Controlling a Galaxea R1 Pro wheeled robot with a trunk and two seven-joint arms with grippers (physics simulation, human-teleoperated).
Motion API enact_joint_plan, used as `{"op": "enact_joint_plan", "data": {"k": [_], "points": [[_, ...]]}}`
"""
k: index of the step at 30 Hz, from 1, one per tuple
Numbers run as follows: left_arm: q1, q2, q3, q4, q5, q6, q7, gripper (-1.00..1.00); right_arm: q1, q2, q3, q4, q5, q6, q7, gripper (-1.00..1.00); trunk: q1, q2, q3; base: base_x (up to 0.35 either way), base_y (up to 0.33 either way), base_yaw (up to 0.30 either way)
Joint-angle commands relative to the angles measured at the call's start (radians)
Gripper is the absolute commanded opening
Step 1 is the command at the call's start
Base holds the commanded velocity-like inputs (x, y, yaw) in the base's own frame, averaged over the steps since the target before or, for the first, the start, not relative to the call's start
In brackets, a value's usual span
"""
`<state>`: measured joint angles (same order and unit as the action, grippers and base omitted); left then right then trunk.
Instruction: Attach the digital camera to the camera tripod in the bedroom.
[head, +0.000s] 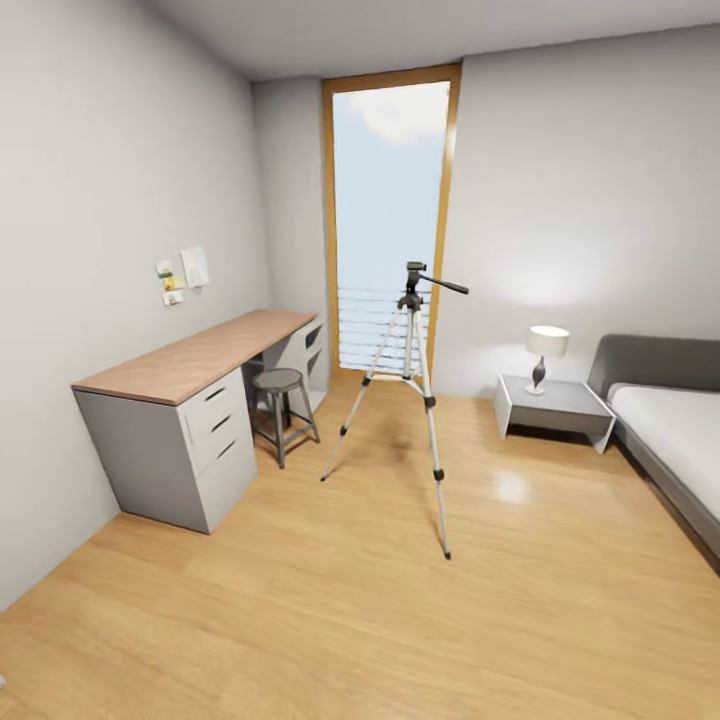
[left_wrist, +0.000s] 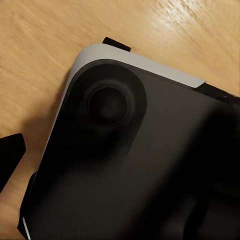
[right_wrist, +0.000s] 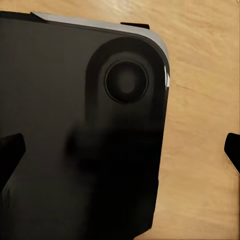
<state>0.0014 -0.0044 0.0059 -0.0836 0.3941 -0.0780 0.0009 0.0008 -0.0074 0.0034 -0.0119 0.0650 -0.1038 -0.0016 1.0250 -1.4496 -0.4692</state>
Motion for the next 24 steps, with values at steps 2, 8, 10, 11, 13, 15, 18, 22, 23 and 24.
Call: {"op": "enact_joint_plan", "data": {"k": [2,8,10,11,13,15,18,22,23,24], "points": [[0.0,0.0,0.0,-0.001,0.005,-0.002,0.0,1.0,0.0,0.0,0.0,0.0,0.007,-0.002,0.0,1.0,0.0,0.0,-0.001,0.0,0.0,0.275],[0.0,0.0,-0.004,0.001,0.003,-0.002,-0.001,1.0,0.0,0.0,0.0,0.0,0.007,-0.002,0.0,1.0,0.0,0.0,-0.001,0.056,0.0,0.275],[0.0,0.0,-0.006,0.002,0.001,-0.002,-0.001,1.0,0.0,0.0,0.0,0.0,0.007,-0.002,0.0,1.0,0.0,0.0,-0.001,0.177,0.0,0.275],[0.0,0.0,-0.006,0.002,0.001,-0.002,-0.002,1.0,0.0,0.0,0.0,0.0,0.007,-0.002,0.0,1.0,0.0,0.0,-0.001,0.218,0.0,0.275],[0.0,0.0,-0.008,0.003,-0.002,-0.002,-0.002,1.0,0.001,0.0,0.0,0.0,0.007,-0.001,0.0,1.0,0.0,0.0,-0.001,0.237,0.0,0.275],[0.0,0.0,-0.009,0.003,-0.004,-0.002,-0.002,1.0,0.0,0.001,0.0,0.0,0.007,-0.001,0.0,1.0,0.0,0.0,-0.001,0.183,0.0,0.275],[0.0,0.0,-0.009,0.003,-0.005,-0.002,-0.002,1.0,0.0,0.0,0.0,0.0,0.007,-0.001,0.0,1.0,0.0,0.0,-0.001,0.106,0.0,0.275],[0.0,0.0,-0.008,0.002,-0.005,-0.003,-0.002,1.0,0.0,0.0,0.0,0.0,0.007,-0.001,0.0,1.0,0.0,0.0,-0.001,0.049,0.0,0.275],[0.0,0.0,-0.008,0.002,-0.004,-0.003,-0.002,1.0,0.0,0.0,0.0,0.0,0.007,-0.001,0.0,1.0,0.0,0.0,-0.001,0.027,0.0,0.275],[0.0,0.0,-0.007,0.002,-0.003,-0.003,-0.002,1.0,0.001,0.0,0.0,0.0,0.007,-0.001,0.0,1.0,0.0,0.0,-0.001,0.018,0.0,0.275]]}}
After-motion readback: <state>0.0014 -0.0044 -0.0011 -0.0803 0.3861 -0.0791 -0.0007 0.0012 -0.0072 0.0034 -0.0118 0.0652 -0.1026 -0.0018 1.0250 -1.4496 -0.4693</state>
